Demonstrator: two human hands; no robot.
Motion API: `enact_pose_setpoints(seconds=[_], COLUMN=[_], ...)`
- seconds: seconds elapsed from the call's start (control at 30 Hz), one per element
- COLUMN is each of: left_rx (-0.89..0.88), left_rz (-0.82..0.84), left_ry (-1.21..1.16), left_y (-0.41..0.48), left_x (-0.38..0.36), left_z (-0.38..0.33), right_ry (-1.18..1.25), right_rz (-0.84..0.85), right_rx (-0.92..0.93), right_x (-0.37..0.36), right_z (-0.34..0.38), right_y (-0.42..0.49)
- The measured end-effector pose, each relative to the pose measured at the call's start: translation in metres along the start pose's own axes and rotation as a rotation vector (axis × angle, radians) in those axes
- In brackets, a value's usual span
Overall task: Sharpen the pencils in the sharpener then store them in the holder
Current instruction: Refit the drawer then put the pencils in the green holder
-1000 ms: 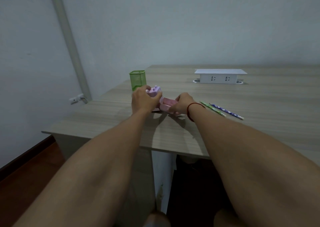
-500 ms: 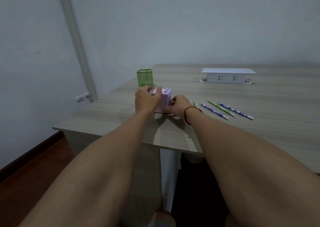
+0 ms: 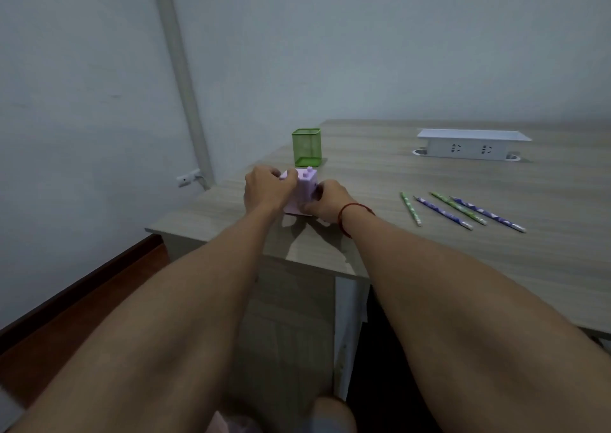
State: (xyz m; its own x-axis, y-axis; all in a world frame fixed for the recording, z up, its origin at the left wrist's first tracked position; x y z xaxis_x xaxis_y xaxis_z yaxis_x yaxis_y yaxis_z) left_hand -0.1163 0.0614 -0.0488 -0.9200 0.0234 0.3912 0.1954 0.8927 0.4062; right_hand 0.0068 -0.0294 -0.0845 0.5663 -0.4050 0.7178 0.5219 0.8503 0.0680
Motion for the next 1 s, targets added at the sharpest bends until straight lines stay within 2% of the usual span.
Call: enact_pose_setpoints(seconds=[0.3, 0.4, 0.53, 0.63, 0.73, 0.83, 0.93, 1.0], left_rx=[0.016, -0.044, -0.226, -0.264, -0.222, -0.145, -0.116, -0.102], left_rz=[-0.061, -0.119, -0.079, 0.017, 0.226, 0.436, 0.521, 0.553], left_ry=[0.103, 0.131, 0.167, 0.156, 0.175, 0.22, 0.225, 0.283], left_y=[0.009, 0.01, 0.004, -0.004, -0.02, -0.039, -0.06, -0.071], left_x=[0.05, 0.056, 0.029, -0.02, -0.089, -0.154, -0.196, -0.212], left_z=[0.021, 0.002, -0.051, -0.084, -0.096, -0.09, -0.091, -0.094], right_ry=[-0.074, -0.133, -0.194, -0.246, -0.383, -0.521, -0.613, -0.62], right_rz=[0.066, 0.017, -0.107, -0.246, -0.313, -0.231, -0.104, -0.097], right_rx=[0.042, 0.039, 0.0, -0.095, -0.193, -0.253, -0.273, -0.263], right_x=[-0.034, -0.008, 0.057, 0.119, 0.162, 0.17, 0.159, 0.156], right_z=[0.04, 0.031, 0.001, -0.042, -0.088, -0.122, -0.141, -0.145], right_y=[-0.001, -0.004, -0.006, -0.009, -0.016, -0.022, -0.027, -0.025])
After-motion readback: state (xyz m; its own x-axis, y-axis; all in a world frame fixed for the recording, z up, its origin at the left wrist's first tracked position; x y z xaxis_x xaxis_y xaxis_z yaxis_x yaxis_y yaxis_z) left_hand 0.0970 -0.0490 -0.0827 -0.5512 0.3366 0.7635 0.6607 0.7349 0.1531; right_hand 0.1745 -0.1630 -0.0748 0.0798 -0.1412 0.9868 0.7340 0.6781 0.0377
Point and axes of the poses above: each hand's wrist, its own y-axis towards the middle knuckle, its own x-axis out of the back of the hand, z = x × y, the point moved 10 cm from there along y, towards the middle knuckle, and after that the axes turned 6 degrees about -y, right-handed, at the moved point
